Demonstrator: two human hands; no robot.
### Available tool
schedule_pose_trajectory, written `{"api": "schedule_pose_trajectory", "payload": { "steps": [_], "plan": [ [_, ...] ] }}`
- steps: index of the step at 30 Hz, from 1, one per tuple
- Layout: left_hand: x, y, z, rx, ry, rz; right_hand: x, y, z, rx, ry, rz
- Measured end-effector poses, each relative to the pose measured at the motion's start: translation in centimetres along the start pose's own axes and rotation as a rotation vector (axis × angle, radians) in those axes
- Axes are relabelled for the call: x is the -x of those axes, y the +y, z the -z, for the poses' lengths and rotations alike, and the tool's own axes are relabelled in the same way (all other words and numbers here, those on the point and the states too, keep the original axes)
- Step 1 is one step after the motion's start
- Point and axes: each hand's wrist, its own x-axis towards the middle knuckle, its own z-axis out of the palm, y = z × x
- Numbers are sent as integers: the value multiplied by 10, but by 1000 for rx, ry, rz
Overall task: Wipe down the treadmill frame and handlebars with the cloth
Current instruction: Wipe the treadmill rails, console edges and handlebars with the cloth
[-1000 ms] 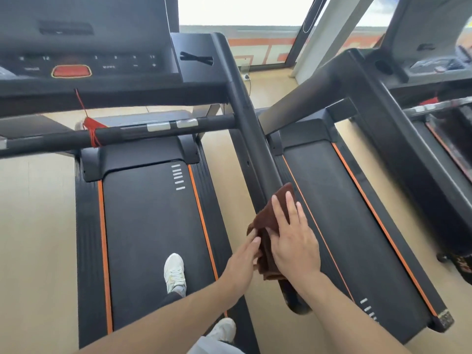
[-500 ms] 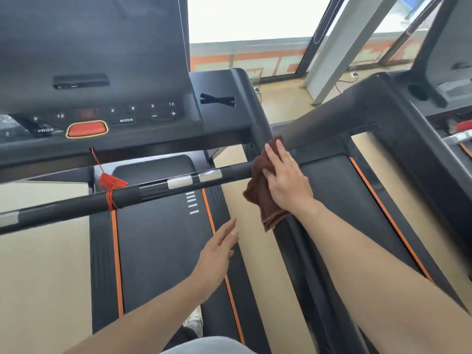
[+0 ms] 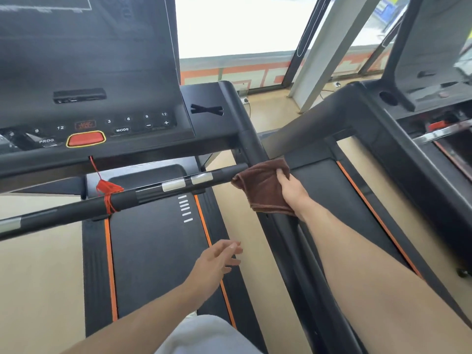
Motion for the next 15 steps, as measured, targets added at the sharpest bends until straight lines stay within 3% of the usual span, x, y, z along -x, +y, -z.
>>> {"api": "schedule_pose_trajectory", "payload": {
  "steps": [15],
  "plan": [
    [75,-55,-138,-57,-21,34,171,190,67,-145,-4,-182]
  ]
}}
